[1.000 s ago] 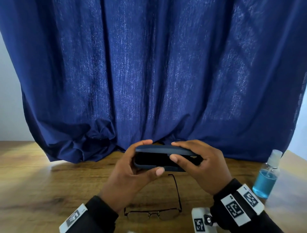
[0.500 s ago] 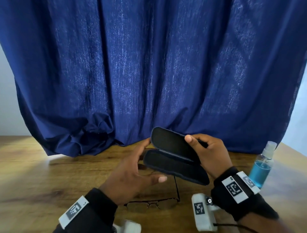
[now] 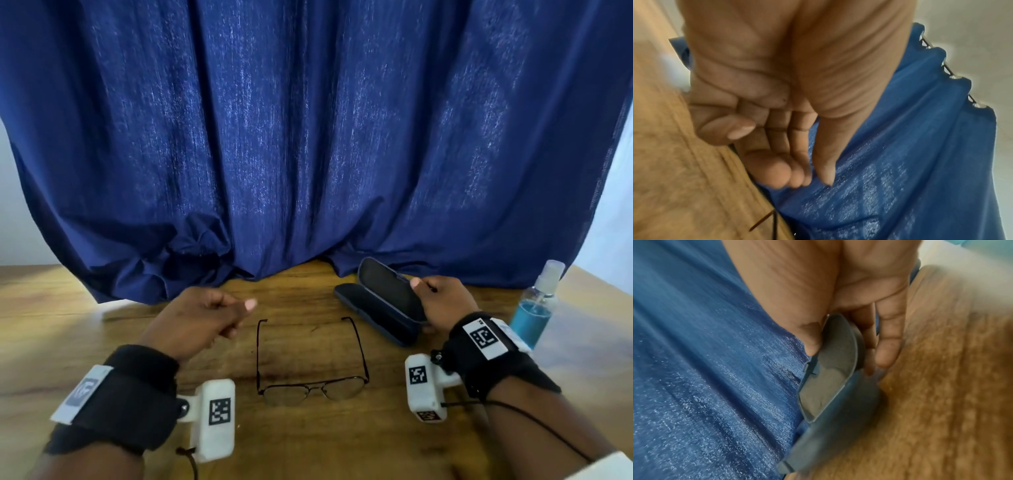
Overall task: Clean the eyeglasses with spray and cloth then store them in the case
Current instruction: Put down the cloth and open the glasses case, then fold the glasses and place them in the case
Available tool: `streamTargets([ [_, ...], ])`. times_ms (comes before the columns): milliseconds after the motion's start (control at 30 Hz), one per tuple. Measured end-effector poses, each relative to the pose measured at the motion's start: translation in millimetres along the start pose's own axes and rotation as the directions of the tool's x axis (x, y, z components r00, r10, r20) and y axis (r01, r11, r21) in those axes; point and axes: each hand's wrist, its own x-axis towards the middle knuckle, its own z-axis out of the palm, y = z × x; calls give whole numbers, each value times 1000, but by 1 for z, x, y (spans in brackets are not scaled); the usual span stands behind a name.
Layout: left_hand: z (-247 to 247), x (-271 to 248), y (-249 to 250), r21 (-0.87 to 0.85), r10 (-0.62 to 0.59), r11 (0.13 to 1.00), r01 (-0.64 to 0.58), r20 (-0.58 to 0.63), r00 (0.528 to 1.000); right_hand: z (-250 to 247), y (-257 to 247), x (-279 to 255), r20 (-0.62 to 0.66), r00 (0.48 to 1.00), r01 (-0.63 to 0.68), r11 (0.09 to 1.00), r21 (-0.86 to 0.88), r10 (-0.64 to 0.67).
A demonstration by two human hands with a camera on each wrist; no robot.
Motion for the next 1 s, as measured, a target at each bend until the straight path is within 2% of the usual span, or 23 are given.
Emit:
streamTargets([
  [100, 10, -3, 1, 101, -64, 993, 59, 57, 996, -1, -2, -3, 45, 997, -56, 998, 12, 55],
  [200, 14, -6, 2, 77, -151, 987, 143, 113, 982, -3, -5, -4, 61, 996, -66, 998, -20, 67],
  [267, 13, -7, 3, 81, -185, 981, 175, 137, 973, -6, -11, -7, 35, 997, -62, 993, -101, 66],
  [367, 11, -10, 7, 102, -208, 976, 190, 200, 957, -16, -36, -27, -98, 992, 56, 985, -160, -73],
  [433, 10, -11, 9, 155, -235, 968, 198, 274, 933, -21, -54, -43, -95, 979, 160, 967, -199, -181],
  [467, 9, -12, 9, 181, -254, 962, 205, 312, 916, -22, -61, -51, -37, 978, 189, 954, -232, -203],
  [533, 7, -13, 10, 199, -275, 956, 214, 369, 888, -21, -75, -68, 164, 975, 193, 943, -272, -152],
  [600, 6, -14, 11, 206, -273, 957, 203, 413, 869, -16, -81, -80, 361, 930, 182, 936, -302, -65],
  [700, 6, -16, 12, 229, -250, 961, 158, 462, 851, -8, -80, -88, 497, 868, 193, 923, -334, -1],
  [800, 8, -16, 13, 191, -212, 972, 137, 465, 859, -5, -79, -90, 574, 818, 177, 943, -281, 17],
  [867, 8, -16, 14, 127, -182, 982, 141, 411, 893, -3, -79, -89, 597, 802, 164, 966, -199, -13],
  [1000, 10, -11, 12, 22, -103, 995, 101, 243, 964, -2, -80, -86, 495, 858, 143, 989, 28, -138],
])
